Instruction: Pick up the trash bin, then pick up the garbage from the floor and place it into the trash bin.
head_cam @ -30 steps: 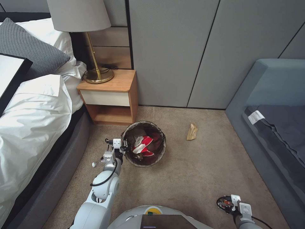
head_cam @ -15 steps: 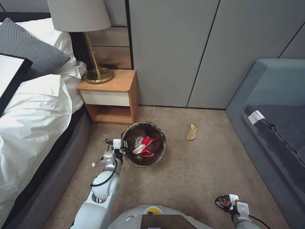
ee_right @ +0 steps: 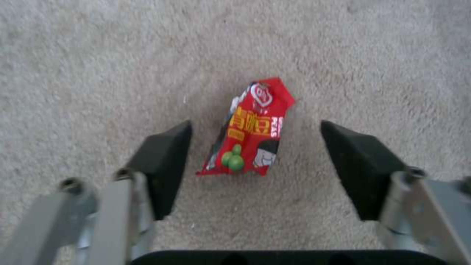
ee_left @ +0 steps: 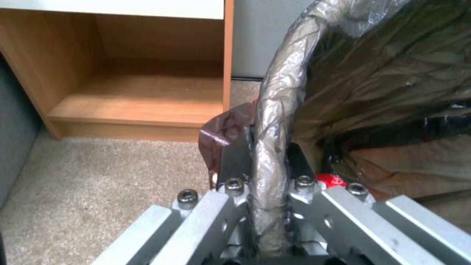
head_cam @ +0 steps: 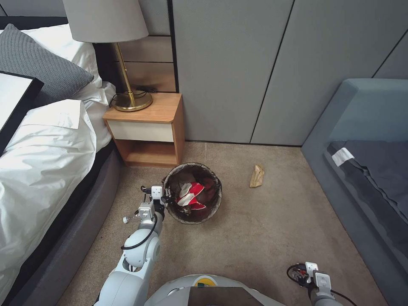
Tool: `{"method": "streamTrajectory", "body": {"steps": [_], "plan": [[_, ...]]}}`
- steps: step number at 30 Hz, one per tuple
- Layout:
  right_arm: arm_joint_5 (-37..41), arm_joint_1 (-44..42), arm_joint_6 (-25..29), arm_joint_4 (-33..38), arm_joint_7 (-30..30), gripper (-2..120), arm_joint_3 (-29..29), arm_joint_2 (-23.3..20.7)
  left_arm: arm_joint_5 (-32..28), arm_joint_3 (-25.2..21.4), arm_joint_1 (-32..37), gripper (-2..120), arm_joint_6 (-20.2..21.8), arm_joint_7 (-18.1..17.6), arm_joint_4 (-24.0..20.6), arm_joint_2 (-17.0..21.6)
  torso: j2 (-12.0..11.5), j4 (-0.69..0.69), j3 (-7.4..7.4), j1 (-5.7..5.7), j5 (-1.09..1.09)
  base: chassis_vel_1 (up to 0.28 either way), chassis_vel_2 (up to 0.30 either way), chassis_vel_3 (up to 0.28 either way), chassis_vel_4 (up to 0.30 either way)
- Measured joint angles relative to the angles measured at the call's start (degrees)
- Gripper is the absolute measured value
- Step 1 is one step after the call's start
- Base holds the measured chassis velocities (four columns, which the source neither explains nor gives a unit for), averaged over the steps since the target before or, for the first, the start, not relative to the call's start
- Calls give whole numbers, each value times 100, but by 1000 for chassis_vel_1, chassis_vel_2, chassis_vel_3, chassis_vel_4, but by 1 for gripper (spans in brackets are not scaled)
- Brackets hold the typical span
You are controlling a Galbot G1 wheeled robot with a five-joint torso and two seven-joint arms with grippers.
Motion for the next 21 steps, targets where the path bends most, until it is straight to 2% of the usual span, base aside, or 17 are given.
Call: {"method": "streamTrajectory", "body": {"steps": [1,3,4,6,8,10,11,16,17,18,21], "plan": [[0,0,0,0,0,65,0,0,0,0,0,0,0,0,0,0,0,0,0,0,0,0,0,0,0],[-20,36,41,-85,-22,53,-13,47,0,3,-4,0,0,-1,7,-5,0,0,0,0,0,0,0,0,0],[-20,36,41,-85,-22,53,-13,47,0,3,-4,0,0,-1,7,-5,0,0,0,0,0,0,0,0,0],[-43,66,86,-170,-50,43,-28,63,0,4,-5,0,-1,-2,10,-6,0,0,0,0,0,0,0,0,0],[-47,71,96,-186,-55,41,-31,65,0,4,-5,0,-1,-2,10,-6,0,0,0,0,0,0,0,0,0],[-67,114,152,-291,-100,27,-48,89,-2,-1,1,0,-3,-4,10,-4,0,0,0,0,0,0,0,0,0],[-67,114,152,-291,-100,27,-48,89,-2,-1,1,0,-3,-4,10,-4,0,0,0,0,0,0,0,0,0],[-93,185,239,-400,-201,6,-68,117,-8,-9,3,0,-5,-5,9,-1,0,0,0,0,0,0,0,0,0],[-93,185,239,-400,-201,6,-68,117,-8,-9,3,0,-5,-5,9,-1,0,0,0,0,0,0,0,0,0],[-94,214,248,-413,-208,0,-69,121,-9,-9,2,0,-5,-5,8,-2,0,0,0,0,0,0,0,0,0],[-94,243,266,-431,-209,-1,-68,116,-10,-9,2,0,-6,-5,8,-2,0,0,0,0,0,0,0,0,0]]}}
